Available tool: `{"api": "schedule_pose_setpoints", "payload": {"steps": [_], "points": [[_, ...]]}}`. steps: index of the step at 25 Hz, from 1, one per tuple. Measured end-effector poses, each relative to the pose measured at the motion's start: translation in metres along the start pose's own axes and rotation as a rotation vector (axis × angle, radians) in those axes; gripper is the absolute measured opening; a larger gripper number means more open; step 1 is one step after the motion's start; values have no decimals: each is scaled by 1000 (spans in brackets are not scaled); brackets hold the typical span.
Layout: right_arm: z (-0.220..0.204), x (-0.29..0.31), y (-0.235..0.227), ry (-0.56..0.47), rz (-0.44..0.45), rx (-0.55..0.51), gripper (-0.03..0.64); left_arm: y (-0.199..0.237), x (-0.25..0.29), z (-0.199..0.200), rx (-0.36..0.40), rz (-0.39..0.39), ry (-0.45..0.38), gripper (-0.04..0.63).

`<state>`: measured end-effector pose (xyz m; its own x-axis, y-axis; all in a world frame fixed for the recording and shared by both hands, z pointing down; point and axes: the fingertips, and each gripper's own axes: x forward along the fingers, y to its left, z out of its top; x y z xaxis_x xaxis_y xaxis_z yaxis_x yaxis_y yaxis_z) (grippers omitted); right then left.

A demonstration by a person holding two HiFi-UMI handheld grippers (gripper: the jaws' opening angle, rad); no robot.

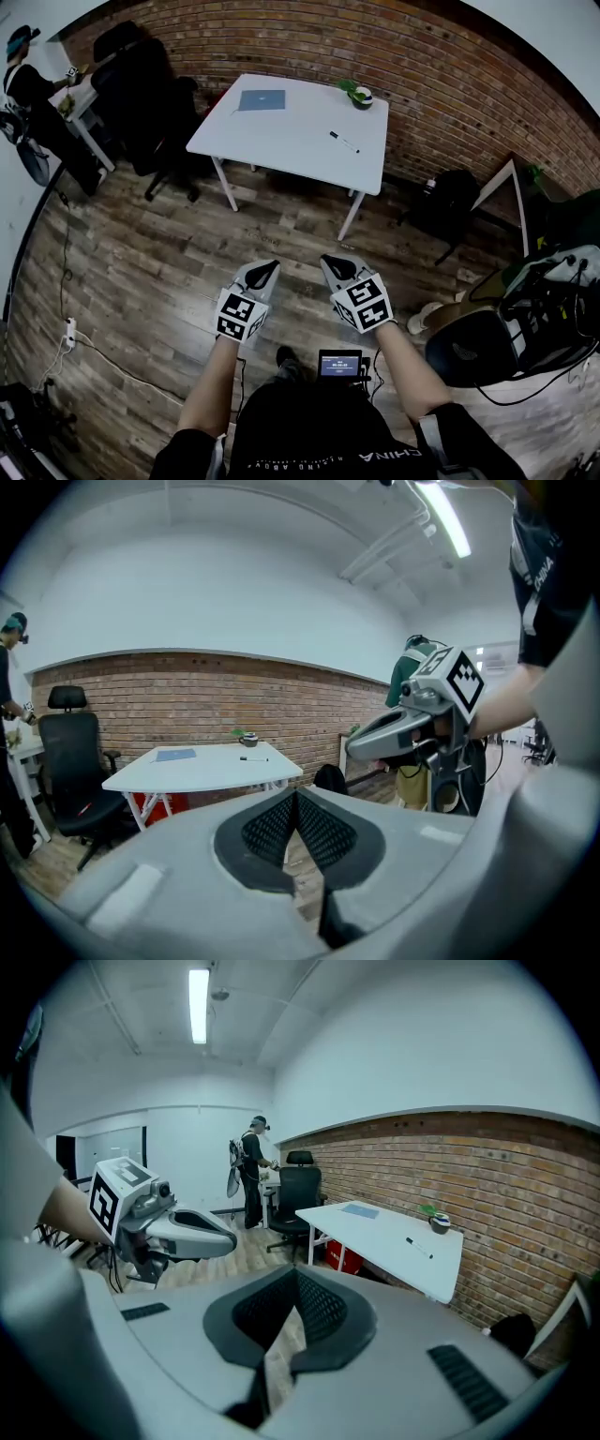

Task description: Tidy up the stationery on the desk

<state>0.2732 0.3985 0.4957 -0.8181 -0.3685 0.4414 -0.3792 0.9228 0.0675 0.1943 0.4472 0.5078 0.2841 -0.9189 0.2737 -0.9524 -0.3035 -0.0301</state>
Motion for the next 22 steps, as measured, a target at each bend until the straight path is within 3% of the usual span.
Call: {"api": "schedule_pose_setpoints", "payload": {"steps": [5,12,22], "points": [[19,30,0,11,-18,6,9,40,3,3,-6,-16,-4,5],[22,59,-12,20,-23,16,9,64,20,-5,-20,-29,-1,5],[45,126,-55,6,1,33,9,120,67,-2,-25,-16,28,5]]}}
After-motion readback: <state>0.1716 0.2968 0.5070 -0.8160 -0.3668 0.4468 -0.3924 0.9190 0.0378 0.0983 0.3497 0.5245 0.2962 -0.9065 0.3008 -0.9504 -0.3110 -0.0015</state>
